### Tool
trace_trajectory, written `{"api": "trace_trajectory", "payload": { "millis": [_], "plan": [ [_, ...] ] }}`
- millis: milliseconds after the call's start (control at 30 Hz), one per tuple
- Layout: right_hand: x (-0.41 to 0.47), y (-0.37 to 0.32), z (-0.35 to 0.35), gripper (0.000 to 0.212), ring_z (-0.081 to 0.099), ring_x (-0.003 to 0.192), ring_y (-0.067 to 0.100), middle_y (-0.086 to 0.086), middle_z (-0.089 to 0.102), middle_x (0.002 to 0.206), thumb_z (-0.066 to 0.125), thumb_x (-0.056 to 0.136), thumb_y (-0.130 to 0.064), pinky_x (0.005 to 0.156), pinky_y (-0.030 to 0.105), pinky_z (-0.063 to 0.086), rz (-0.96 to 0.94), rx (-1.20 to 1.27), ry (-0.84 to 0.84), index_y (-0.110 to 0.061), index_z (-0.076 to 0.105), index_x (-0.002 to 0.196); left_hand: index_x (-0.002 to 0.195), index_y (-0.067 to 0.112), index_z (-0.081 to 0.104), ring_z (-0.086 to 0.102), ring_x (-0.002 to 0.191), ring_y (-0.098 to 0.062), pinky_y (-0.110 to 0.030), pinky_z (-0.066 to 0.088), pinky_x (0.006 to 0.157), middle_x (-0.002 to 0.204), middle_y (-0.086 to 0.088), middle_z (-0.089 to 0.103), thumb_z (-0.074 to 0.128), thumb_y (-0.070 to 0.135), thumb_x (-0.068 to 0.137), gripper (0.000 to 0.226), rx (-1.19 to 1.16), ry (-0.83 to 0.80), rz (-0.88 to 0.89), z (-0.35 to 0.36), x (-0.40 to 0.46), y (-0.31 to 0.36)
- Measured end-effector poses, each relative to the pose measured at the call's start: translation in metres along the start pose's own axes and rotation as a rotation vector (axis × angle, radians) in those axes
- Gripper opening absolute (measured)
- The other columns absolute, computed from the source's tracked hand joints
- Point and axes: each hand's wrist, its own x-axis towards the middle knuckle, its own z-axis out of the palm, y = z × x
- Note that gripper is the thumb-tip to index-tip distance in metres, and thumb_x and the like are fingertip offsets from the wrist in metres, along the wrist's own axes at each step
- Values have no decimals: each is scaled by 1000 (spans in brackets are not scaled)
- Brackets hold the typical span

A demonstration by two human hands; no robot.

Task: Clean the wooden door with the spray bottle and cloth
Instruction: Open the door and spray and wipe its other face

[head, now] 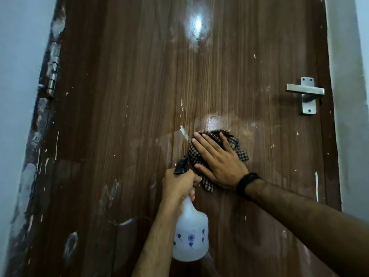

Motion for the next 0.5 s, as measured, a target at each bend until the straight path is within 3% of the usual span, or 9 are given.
{"api": "trace_trajectory", "payload": {
  "millis": [200,500],
  "plan": [
    [60,22,-17,71,-4,153,13,-2,-1,168,20,104,-58,125,53,2,50,105,-19,-17,9,161,86,8,66,45,40,-10,-27,41,44,69,-6,63,70,0,84,9,-25,15,-8,-1,2,2],
    [4,-9,4,71,-1,155,15,1,2,169,30,105,-53,123,55,16,19,182,1,-15,10,161,79,9,63,46,40,-12,-29,42,46,53,-2,57,70,-1,84,13,8,16,-5,-9,4,4]
  ]
}}
